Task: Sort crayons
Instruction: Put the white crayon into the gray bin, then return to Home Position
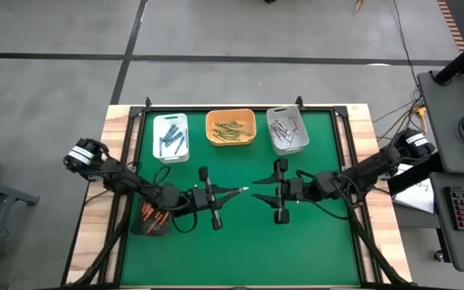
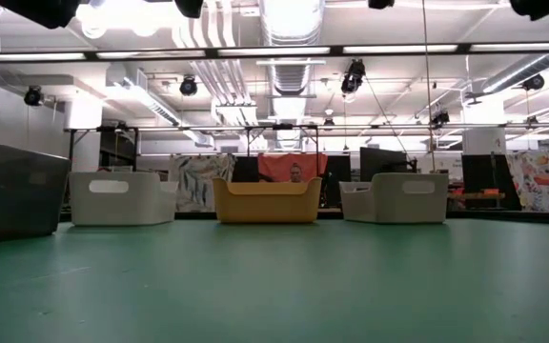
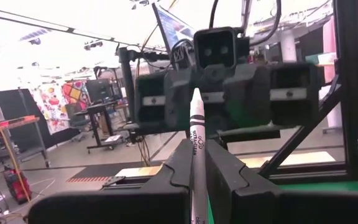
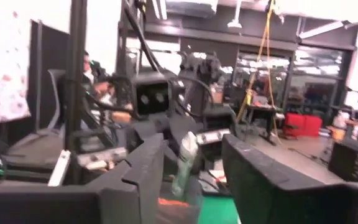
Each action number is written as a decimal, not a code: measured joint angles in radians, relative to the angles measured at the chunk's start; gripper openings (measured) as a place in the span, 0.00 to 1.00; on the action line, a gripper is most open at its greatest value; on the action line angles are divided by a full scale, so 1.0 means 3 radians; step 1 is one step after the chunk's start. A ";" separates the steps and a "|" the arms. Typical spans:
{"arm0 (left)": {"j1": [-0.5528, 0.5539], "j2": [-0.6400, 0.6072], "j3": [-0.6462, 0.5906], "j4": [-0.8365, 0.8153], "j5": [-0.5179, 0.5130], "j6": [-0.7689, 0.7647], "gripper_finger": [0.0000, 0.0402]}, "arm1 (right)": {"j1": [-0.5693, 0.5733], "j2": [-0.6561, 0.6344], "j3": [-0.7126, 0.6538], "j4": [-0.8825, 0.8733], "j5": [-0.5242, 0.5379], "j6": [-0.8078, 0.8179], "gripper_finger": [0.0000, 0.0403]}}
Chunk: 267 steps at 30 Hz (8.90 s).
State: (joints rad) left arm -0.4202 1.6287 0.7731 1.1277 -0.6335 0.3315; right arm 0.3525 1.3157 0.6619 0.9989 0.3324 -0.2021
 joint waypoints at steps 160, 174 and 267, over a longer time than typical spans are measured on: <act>0.0474 -0.5430 -0.2292 -0.3445 0.0411 -0.1026 0.09 | -0.1883 -0.4255 -0.1898 -0.3107 -0.2067 0.0158 0.17; 0.0478 -0.5400 -0.2541 -0.3497 0.0215 -0.1377 0.09 | -0.1885 -0.4316 -0.2167 -0.3132 -0.1666 0.0057 0.17; 0.0477 -0.4888 -0.2504 -0.3513 0.0140 -0.1511 0.09 | -0.1256 -0.4338 -0.2173 -0.3052 -0.0381 0.1198 0.17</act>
State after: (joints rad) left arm -0.2770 0.1623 0.0219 0.0738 -0.5915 -0.1219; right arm -0.0242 0.0143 0.0101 0.0834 0.2180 0.1574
